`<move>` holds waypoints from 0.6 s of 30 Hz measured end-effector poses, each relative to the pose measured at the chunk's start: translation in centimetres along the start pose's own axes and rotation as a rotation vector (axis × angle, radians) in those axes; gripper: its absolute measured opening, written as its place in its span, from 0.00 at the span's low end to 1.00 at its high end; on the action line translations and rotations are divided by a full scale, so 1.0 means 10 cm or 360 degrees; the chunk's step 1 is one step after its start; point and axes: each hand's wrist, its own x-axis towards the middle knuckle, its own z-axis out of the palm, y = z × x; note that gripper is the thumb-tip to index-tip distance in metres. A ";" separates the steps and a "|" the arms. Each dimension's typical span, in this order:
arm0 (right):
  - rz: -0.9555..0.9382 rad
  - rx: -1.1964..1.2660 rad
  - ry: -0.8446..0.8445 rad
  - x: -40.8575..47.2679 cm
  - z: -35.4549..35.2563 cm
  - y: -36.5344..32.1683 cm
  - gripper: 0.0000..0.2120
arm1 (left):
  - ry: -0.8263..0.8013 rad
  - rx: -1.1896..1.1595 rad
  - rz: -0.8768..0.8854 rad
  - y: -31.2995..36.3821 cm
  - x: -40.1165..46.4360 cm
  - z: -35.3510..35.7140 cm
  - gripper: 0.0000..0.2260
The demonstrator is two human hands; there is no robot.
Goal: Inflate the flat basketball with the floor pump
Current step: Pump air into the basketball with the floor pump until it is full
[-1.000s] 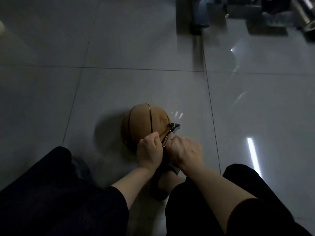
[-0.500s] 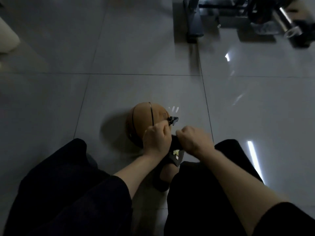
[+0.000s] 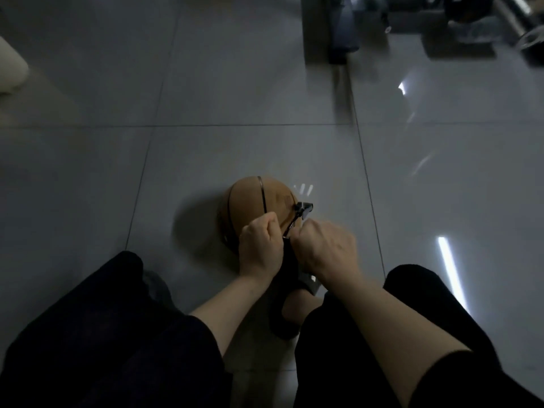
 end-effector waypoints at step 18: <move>0.0109 0.0145 -0.0245 -0.38 -0.03 0.21 0.13 | -0.0261 0.0235 0.0050 0.29 -0.33 -0.02 0.17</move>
